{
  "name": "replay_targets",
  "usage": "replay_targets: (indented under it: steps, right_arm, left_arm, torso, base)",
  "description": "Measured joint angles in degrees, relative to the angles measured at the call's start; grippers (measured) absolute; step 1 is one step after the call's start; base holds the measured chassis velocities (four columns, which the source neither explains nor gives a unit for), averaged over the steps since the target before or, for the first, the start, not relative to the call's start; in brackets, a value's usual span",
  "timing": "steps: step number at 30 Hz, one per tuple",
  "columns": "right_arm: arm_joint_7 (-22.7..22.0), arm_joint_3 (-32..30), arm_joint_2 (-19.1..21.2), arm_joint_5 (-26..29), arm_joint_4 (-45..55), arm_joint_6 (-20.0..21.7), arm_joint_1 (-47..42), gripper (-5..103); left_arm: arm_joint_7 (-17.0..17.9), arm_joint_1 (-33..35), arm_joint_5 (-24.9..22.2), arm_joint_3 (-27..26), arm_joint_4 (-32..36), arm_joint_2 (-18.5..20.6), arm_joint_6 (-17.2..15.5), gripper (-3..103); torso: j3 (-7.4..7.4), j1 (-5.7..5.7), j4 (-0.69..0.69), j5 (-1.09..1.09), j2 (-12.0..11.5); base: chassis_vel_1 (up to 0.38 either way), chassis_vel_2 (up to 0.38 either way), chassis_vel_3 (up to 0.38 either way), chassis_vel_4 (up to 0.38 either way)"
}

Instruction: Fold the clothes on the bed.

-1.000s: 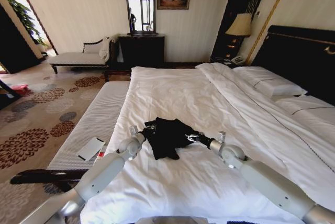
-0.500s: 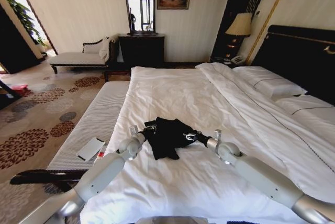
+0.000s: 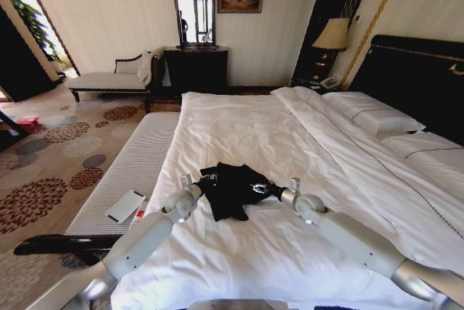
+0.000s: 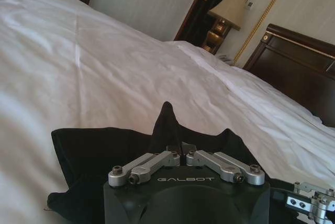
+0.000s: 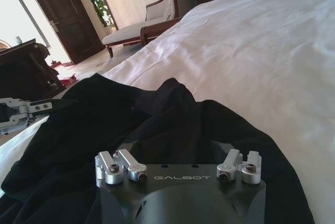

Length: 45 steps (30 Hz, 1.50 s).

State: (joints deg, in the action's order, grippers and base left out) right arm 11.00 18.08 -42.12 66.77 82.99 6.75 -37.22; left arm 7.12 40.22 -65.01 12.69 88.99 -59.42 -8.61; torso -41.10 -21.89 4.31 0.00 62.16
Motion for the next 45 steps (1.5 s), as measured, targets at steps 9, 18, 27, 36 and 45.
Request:
replay_targets:
  steps: [9,18,27,36,45]
  right_arm:
    - [0.04,0.91,-0.23,0.05,-0.15,-0.41,0.81,48]
    - [0.06,0.87,0.02,-0.33,0.33,-0.87,0.76,15]
    - [0.21,-0.21,0.70,-0.92,1.27,-1.05,0.29,0]
    - [-0.09,-7.03,2.89,-1.71,6.26,-1.14,-4.46,0]
    - [-0.43,-17.59,5.37,-8.17,14.31,-3.56,-15.42,0]
  left_arm:
    - [-0.17,0.19,0.16,-0.10,-0.06,-0.06,0.09,0]
    - [-0.19,0.16,0.19,-0.09,-0.07,-0.21,0.11,0]
    - [-0.11,-0.01,0.23,-0.21,0.08,0.01,0.18,0]
    - [0.03,0.05,1.13,-0.29,2.59,1.65,0.26,0]
    - [-0.08,-0.06,4.08,-1.40,6.47,3.84,0.73,0]
  torso:
    - [0.00,0.00,0.00,0.00,0.00]
    - [0.00,0.00,0.00,0.00,0.00]
    - [0.00,0.00,0.00,0.00,0.00]
    - [0.00,0.00,-0.01,-0.01,0.00]
    - [0.00,0.00,0.02,0.02,0.00]
  base:
    - [0.000,0.000,0.000,0.000]
    - [0.000,0.000,0.000,0.000]
    - [0.000,0.000,0.000,0.000]
    - [0.000,0.000,0.000,0.000]
    - [0.000,0.000,0.000,0.000]
